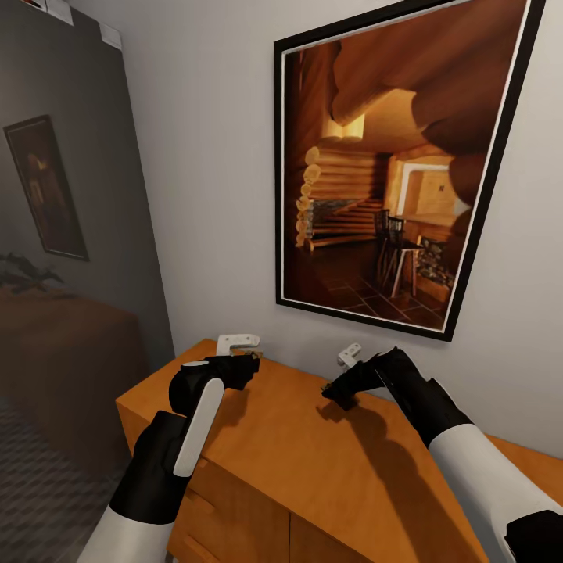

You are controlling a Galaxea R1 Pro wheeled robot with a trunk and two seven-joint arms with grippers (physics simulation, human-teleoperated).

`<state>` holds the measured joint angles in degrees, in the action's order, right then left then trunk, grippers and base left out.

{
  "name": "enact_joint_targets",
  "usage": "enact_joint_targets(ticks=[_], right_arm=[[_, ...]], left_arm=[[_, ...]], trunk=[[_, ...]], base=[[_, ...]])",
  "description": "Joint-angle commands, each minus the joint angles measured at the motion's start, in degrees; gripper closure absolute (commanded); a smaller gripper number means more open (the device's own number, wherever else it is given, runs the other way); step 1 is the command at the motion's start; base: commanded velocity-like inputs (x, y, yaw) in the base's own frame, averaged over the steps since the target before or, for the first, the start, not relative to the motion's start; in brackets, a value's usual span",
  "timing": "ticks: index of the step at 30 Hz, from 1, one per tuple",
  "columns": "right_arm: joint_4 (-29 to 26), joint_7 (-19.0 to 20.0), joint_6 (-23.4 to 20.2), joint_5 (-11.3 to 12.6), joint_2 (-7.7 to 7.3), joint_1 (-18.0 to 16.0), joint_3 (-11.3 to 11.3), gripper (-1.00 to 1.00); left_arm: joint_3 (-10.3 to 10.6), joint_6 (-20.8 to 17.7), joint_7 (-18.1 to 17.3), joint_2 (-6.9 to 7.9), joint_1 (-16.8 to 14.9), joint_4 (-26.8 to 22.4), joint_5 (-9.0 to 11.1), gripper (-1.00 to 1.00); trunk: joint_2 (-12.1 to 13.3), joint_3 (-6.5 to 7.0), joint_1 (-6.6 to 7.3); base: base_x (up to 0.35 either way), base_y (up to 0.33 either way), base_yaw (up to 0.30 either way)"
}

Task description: Take the four mousetraps from the cabinet in the bathroom and place them on the bathroom floor. Make sure all four end up on the same floor surface, and ensure that at least two of them are either under or directly next to the same bathroom sink.

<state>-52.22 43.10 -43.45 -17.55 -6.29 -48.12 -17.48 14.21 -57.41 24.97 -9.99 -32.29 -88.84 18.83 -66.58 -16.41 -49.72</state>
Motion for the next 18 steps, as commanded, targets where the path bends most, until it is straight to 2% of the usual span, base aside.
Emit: enact_joint_targets(ticks=[1, 18], right_arm=[[-0.08, 0.46, -0.06, -0.59, -0.05, -0.05, -0.1, -1.0], [-0.07, 0.41, 0.03, -1.54, -0.22, -0.06, 0.24, -1.0]], left_arm=[[0.03, -0.16, 0.6, -0.01, -0.06, -0.04, 0.6, 1.0], [0.03, -0.16, 0.6, -0.01, -0.06, -0.02, 0.6, 1.0]], trunk=[[-0.05, -0.08, -0.01], [-0.05, -0.08, -0.01]], base=[[0.0, 0.0, 0.0], [0.0, 0.0, 0.0]])
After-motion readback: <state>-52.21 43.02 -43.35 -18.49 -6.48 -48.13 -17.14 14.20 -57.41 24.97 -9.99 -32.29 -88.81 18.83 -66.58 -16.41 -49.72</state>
